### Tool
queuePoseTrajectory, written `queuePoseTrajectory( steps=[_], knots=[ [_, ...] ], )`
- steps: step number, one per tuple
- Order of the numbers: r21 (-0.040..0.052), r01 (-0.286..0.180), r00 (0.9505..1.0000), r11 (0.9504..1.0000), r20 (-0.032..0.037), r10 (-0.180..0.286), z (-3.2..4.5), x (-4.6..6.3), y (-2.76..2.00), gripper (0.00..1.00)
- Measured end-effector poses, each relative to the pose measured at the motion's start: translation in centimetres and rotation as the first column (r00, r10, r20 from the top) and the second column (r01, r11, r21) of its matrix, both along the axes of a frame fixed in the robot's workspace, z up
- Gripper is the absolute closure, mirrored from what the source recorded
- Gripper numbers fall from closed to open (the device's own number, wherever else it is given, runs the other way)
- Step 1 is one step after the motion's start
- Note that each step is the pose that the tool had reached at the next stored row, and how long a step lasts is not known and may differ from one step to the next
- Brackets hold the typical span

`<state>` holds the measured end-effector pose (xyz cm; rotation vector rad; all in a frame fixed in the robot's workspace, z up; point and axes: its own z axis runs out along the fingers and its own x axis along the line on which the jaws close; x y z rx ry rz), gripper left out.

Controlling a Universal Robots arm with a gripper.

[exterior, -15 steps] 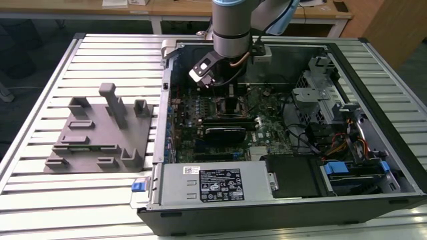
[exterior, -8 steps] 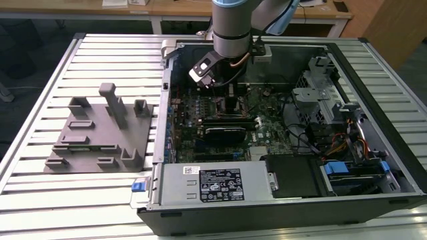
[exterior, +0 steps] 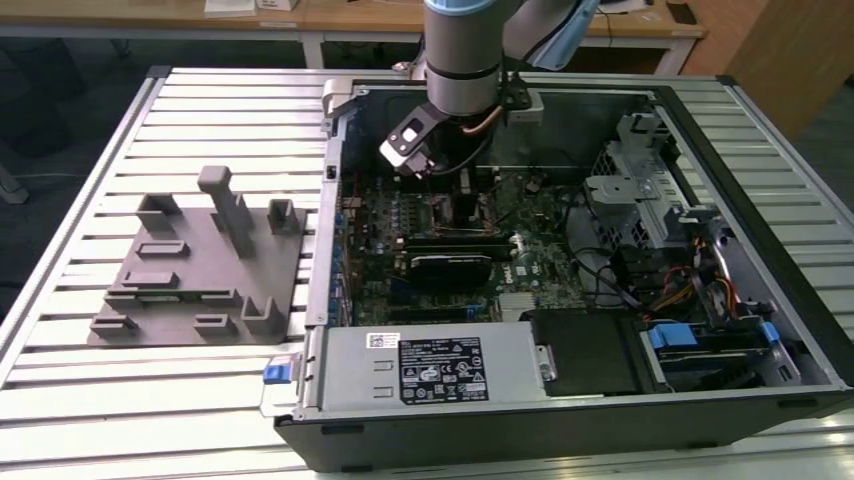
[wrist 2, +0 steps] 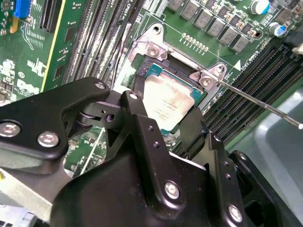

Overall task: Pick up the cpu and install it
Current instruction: 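Close the cpu cover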

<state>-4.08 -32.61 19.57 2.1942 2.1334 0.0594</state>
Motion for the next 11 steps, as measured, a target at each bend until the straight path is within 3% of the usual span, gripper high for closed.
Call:
queuePoseTrajectory(
  steps=[7,11],
  knots=[
    [0.0002,-0.016,0.9999,0.9999,0.0,0.016,-0.08,0.03,-0.25,0.46],
    [0.0064,-0.016,0.9999,0.9998,0.0001,0.016,-0.19,0.03,-0.26,0.46]
  ],
)
